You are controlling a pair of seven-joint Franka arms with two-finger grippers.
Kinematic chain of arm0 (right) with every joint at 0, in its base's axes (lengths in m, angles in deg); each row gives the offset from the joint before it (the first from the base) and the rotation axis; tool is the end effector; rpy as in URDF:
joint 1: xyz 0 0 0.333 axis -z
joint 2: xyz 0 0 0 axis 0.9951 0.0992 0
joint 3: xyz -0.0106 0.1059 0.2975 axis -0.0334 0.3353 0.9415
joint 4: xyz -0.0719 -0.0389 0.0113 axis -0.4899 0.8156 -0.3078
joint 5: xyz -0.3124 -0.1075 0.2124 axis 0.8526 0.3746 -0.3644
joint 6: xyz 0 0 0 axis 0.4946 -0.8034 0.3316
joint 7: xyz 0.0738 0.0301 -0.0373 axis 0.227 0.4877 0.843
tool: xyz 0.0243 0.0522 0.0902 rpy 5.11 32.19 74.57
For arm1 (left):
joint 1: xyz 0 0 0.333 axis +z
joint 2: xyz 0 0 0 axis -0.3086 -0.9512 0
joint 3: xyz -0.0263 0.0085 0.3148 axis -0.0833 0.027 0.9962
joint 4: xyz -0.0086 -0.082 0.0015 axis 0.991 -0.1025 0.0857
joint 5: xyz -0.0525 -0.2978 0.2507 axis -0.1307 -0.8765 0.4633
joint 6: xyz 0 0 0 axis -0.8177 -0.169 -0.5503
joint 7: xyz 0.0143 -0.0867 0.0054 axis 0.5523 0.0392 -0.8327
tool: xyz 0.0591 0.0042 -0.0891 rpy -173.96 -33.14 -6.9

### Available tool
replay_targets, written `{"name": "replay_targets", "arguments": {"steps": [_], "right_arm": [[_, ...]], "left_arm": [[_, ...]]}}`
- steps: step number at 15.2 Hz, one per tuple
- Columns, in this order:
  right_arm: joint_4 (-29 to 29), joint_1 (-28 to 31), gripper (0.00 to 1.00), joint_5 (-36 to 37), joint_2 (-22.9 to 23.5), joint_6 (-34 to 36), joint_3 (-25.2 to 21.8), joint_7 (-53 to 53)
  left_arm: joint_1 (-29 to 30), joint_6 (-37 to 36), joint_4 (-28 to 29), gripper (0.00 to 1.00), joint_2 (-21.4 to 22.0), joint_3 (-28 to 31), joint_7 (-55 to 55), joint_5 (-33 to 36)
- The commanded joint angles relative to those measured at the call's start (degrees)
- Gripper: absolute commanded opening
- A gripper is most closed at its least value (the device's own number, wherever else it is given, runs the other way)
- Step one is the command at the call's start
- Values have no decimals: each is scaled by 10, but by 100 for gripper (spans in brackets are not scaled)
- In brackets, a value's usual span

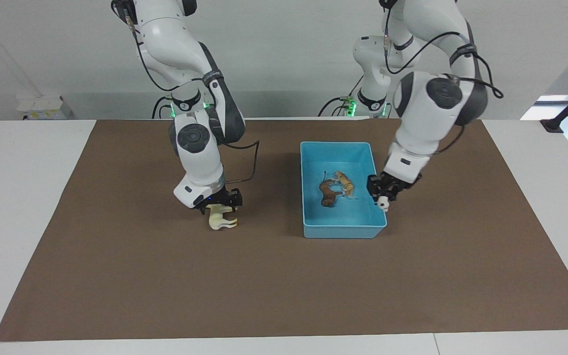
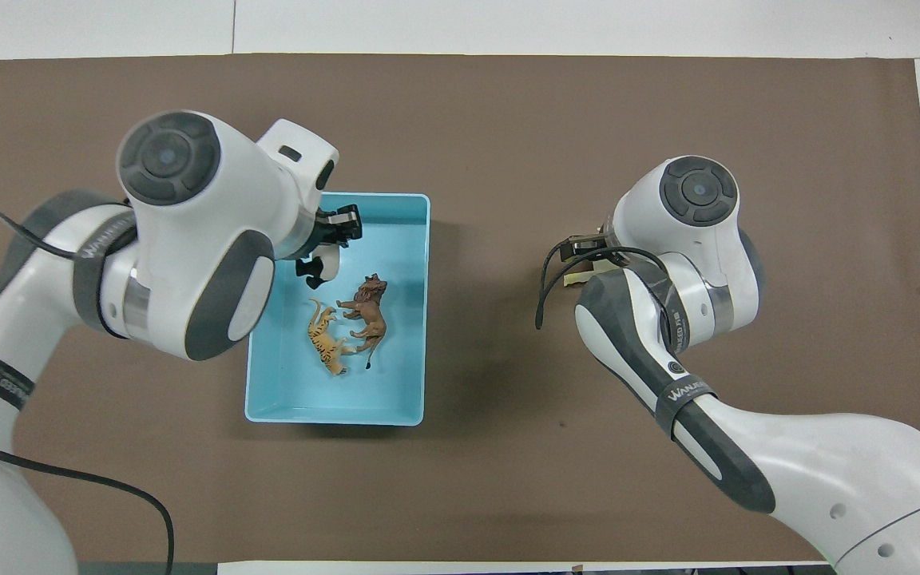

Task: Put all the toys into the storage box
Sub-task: 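Carry the panda into the box with the left gripper and release it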

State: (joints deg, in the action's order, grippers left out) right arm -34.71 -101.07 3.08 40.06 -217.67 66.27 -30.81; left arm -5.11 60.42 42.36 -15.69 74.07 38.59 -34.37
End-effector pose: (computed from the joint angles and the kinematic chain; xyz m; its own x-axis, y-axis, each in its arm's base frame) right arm 0.5943 0.1811 0.3060 0.9987 0.0474 0.0182 0.0471 -0.9988 0.0144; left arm 0.5497 -0.2792 0.4323 0.9844 0.1706 0.0432 0.1670 -0.9830 0.0762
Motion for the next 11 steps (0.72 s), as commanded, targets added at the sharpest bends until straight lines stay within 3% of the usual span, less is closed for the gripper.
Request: {"name": "replay_targets", "arguments": {"steps": [1, 6, 7, 8, 9, 10, 11], "right_arm": [[-14, 15, 100, 10, -6, -16, 8, -10], [-26, 21, 100, 11, 8, -47, 8, -5], [-26, 22, 94, 11, 8, -49, 7, -5], [-26, 21, 66, 11, 8, -48, 8, -4], [-26, 21, 16, 11, 7, -47, 8, -4], [-24, 21, 0, 11, 8, -43, 8, -4], [-20, 20, 0, 11, 7, -39, 8, -4]], "left_arm": [[-5, 36, 65, 100, 39, 14, -7, -2], [1, -22, 23, 100, 45, 18, -1, -1], [11, -43, 11, 100, 53, 21, 7, -1], [34, -61, 3, 100, 61, 19, 34, -1], [48, -84, -3, 100, 72, 18, 68, -2], [59, -111, -20, 100, 82, 22, 94, -2], [78, -143, -38, 100, 90, 21, 123, -2]]}}
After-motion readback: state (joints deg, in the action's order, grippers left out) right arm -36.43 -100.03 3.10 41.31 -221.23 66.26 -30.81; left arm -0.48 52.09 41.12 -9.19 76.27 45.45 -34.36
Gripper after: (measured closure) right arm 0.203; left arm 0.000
